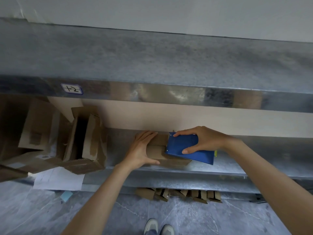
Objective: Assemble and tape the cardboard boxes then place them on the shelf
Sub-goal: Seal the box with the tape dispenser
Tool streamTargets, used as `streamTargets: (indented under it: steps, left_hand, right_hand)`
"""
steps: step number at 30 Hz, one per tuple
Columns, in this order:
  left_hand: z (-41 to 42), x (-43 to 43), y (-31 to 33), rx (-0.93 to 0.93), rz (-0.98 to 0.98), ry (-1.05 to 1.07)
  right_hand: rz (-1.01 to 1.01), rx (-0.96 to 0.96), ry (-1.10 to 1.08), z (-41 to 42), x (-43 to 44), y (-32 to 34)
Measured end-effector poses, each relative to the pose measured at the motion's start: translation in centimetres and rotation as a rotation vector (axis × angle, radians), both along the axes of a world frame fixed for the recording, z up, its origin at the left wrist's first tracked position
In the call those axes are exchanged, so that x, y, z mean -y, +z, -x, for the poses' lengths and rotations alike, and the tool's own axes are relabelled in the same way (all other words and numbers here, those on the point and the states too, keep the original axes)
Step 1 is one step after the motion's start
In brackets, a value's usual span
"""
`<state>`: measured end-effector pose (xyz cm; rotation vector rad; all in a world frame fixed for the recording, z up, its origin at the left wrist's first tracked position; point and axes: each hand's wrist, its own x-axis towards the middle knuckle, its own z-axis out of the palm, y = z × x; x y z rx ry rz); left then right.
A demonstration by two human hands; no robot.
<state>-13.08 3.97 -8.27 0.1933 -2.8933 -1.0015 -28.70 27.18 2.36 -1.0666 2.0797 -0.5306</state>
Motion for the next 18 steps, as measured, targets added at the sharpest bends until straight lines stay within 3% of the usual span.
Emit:
streamTargets:
  steps: [18]
  left_hand:
    - [-2.5, 2.9, 0.9, 0.051, -0.033, 0.063]
  right_hand:
    - [0.015, 0.038, 0.092, -0.7, 2.5, 0.1]
